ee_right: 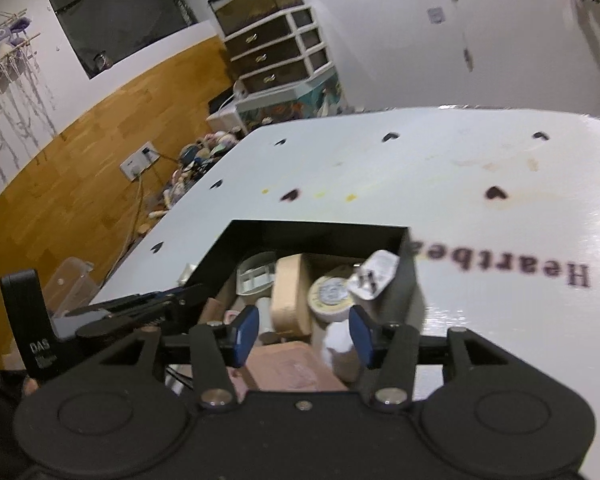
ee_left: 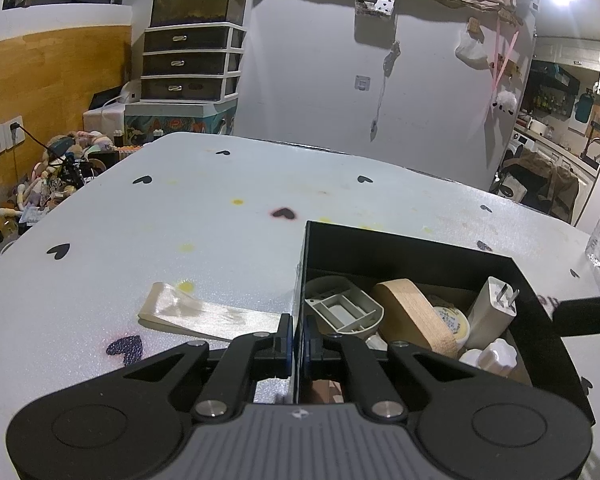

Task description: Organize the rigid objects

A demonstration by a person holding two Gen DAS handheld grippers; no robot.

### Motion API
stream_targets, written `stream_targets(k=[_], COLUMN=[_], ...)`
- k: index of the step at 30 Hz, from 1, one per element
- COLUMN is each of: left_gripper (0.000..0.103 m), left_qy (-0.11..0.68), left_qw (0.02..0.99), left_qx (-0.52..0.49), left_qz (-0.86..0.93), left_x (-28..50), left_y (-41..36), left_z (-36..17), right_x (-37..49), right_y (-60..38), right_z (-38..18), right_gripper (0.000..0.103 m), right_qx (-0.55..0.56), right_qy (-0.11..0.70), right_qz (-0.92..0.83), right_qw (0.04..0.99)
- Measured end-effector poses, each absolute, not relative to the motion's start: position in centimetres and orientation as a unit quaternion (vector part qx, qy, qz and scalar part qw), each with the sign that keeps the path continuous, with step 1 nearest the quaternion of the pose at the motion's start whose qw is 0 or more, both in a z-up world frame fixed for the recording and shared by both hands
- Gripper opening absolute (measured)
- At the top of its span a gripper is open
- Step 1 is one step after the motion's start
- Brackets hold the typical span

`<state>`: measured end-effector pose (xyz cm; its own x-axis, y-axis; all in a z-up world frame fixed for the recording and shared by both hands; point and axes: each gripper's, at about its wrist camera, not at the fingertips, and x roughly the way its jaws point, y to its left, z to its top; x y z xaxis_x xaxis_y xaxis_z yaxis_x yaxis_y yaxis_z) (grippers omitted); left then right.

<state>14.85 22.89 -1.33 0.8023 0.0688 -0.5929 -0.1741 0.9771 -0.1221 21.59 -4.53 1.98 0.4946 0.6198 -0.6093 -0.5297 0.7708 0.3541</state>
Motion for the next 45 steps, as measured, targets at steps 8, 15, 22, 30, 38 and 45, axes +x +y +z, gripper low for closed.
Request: stream_targets(k=[8,15,22,30,38,45], left_gripper=[0.005,0.005,0.024,0.062,0.097,0.103], left_qy=[0.305,0.304,0.288,0.236,0.183,0.162], left_qw=[0.947,0.948,0.953,0.967,0.979,0.982], left_qx=[-0.074,-0.072,-0.058,-0.052,-0.043,-0.038], left_qz=[0.066,0.068,0.077,0.079,0.083,0.088], left_x=[14.7,14.6,13.4,8.0,2.3,-1.1], left_y=[22.4,22.2,21.8,19.9,17.0,14.9], left_z=[-1.3,-1.3,-0.5,1.5,2.6,2.5], right_x=[18.8,16.2,14.3,11.1,7.7,4.7], right_y=[-6.2,-7.0,-8.3,-10.0,-11.4,-12.1], right_z=[1.4,1.3,1.2,1.3,1.4,0.9], right_gripper=[0.064,0.085,0.088,0.091,0.097,0.101], right_qx=[0.028,0.014,0.026,0.017,0.000,-0.017], right_qy=[0.321,0.264,0.244,0.204,0.171,0.146], right_qz=[0.303,0.277,0.255,0.233,0.217,0.194], right_qw=[0.897,0.924,0.935,0.950,0.961,0.970])
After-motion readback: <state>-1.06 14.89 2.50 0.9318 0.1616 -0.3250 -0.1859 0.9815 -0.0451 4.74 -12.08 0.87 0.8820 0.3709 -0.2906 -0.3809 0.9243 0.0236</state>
